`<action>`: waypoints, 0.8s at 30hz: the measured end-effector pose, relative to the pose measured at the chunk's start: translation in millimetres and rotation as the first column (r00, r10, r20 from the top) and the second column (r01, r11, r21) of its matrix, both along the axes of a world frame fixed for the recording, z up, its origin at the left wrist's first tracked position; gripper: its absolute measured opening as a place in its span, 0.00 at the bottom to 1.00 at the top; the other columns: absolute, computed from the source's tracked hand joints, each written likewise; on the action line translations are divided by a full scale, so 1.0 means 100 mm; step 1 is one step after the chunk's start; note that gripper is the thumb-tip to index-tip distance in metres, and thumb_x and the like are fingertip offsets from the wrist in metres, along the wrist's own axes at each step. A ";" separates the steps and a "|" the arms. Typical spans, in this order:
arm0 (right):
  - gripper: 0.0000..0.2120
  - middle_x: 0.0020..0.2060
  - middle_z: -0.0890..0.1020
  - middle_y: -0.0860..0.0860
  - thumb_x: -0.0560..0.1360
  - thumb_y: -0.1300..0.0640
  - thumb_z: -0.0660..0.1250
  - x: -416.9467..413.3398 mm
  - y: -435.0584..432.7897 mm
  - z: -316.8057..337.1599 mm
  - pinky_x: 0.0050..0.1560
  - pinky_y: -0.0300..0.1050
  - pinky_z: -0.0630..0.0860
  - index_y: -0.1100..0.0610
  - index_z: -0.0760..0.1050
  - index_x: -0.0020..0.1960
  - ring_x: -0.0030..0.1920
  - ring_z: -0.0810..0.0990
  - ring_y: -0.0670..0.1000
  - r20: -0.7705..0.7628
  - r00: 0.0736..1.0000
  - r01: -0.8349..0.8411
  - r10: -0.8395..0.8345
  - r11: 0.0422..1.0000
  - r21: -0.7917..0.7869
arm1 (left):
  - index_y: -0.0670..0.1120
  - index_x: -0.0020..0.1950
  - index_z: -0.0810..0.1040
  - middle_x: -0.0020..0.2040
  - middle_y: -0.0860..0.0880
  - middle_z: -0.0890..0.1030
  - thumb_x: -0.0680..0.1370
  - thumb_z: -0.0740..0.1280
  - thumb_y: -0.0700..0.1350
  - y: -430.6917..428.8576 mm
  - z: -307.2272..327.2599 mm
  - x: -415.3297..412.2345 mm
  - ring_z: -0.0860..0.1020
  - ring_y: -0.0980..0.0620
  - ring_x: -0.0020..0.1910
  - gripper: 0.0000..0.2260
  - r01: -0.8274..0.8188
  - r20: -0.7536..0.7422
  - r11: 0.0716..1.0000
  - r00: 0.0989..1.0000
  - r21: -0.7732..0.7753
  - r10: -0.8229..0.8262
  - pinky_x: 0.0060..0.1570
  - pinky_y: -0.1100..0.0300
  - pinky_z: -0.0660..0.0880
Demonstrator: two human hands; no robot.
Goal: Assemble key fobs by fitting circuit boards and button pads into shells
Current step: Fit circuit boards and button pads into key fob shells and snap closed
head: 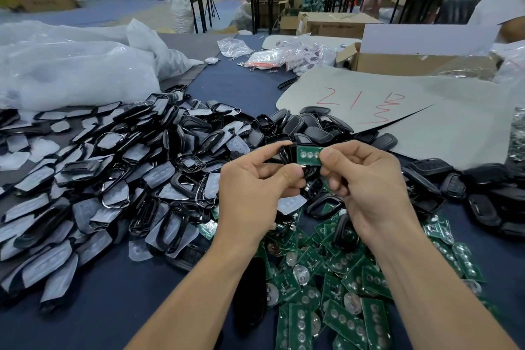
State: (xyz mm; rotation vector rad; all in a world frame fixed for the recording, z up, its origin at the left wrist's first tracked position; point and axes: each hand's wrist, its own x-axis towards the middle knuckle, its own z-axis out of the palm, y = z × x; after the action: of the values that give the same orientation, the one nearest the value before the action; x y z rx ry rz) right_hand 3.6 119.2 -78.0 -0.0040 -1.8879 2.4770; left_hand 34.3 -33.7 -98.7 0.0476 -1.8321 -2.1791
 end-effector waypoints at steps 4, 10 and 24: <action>0.04 0.28 0.79 0.53 0.66 0.61 0.75 -0.07 0.12 0.01 0.25 0.34 0.67 0.55 0.84 0.33 0.24 0.71 0.45 0.067 0.998 0.014 0.002 0.970 -0.244 | 0.44 0.59 0.83 0.40 0.42 0.88 0.79 0.72 0.35 -0.04 0.04 0.00 0.87 0.50 0.37 0.10 0.051 0.064 0.990 0.996 0.133 -0.060 0.38 0.61 0.83; 0.04 0.29 0.78 0.54 0.66 0.62 0.73 -0.12 0.11 -0.04 0.24 0.36 0.67 0.56 0.82 0.32 0.25 0.70 0.45 0.143 0.987 -0.013 0.075 0.919 -0.393 | 0.34 0.52 0.84 0.39 0.43 0.87 0.81 0.69 0.36 -0.06 0.07 0.00 0.85 0.51 0.34 0.06 0.079 0.120 0.987 0.988 0.139 -0.096 0.36 0.62 0.82; 0.06 0.30 0.78 0.53 0.66 0.58 0.73 -0.05 0.09 0.02 0.27 0.36 0.67 0.53 0.81 0.30 0.26 0.71 0.46 0.137 0.960 -0.194 0.243 0.934 -0.299 | 0.41 0.45 0.85 0.38 0.41 0.87 0.80 0.72 0.39 -0.05 0.09 0.03 0.85 0.50 0.33 0.05 0.042 0.175 0.994 0.983 0.099 -0.059 0.34 0.62 0.81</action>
State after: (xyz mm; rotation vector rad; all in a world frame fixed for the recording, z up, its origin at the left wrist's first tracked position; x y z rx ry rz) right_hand -1.2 128.2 -75.9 -0.0143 -1.6496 2.9706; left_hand 37.3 -39.0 -89.7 0.2253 -1.8385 -2.3647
